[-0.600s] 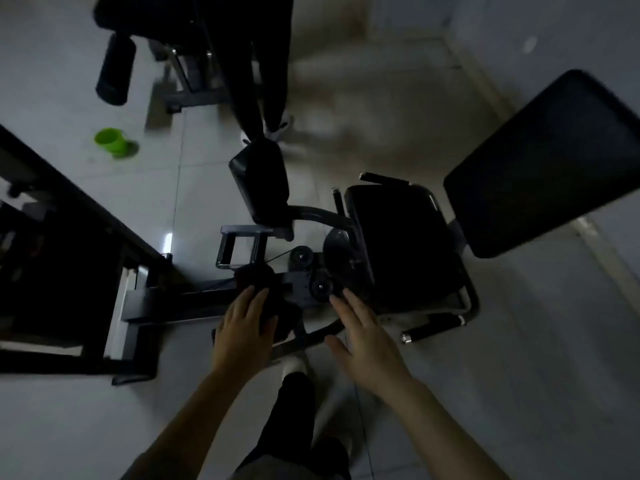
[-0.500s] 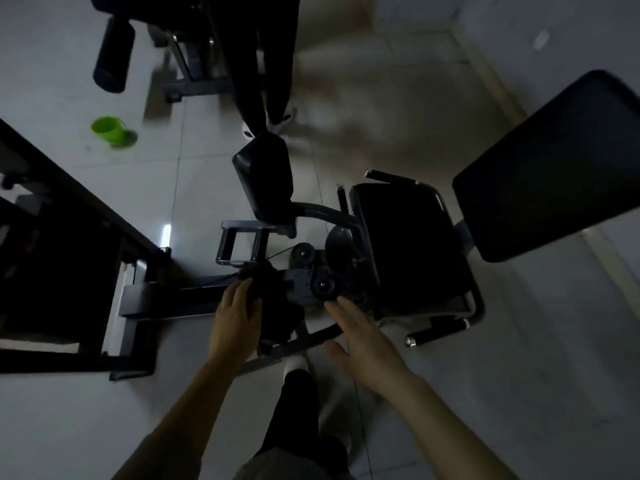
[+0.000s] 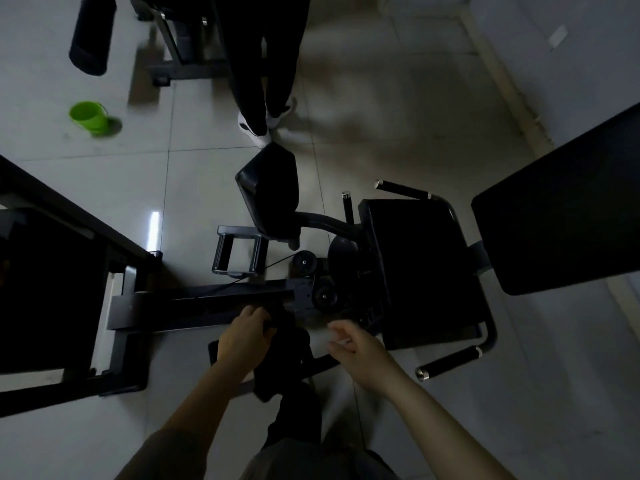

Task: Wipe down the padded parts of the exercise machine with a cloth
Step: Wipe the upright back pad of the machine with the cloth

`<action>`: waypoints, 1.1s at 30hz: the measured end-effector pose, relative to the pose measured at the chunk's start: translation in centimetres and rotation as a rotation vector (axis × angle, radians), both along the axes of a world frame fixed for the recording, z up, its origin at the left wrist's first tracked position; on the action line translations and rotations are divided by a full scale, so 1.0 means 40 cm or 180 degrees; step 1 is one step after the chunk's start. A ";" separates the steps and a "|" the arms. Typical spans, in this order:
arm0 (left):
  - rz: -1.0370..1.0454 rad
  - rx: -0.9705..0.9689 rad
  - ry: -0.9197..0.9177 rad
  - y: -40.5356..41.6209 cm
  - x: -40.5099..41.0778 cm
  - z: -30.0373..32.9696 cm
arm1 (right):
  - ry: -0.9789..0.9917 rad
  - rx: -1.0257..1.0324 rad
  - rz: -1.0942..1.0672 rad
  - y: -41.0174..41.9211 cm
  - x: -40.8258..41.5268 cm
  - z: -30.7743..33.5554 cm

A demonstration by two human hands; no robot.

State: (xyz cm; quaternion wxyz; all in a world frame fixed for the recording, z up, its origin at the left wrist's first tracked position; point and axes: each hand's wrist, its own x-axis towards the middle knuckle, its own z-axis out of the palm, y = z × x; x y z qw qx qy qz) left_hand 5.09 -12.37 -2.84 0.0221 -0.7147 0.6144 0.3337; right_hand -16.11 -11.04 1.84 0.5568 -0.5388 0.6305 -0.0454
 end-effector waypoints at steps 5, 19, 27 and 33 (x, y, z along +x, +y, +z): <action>-0.1163 -0.0259 -0.0601 0.006 -0.027 0.107 | -0.0300 -0.0100 0.0204 -0.052 0.012 0.030; -0.2390 -0.1519 0.0525 -0.020 -0.378 0.378 | -0.0802 -0.0763 0.1385 -0.152 -0.312 0.142; -0.1436 -0.1317 0.0388 -0.023 -0.711 0.347 | -0.0488 -0.0949 0.0932 -0.137 -0.686 0.093; -0.1433 -0.1394 0.0418 -0.046 -0.804 0.306 | -0.0693 -0.0571 0.0470 -0.143 -0.812 0.113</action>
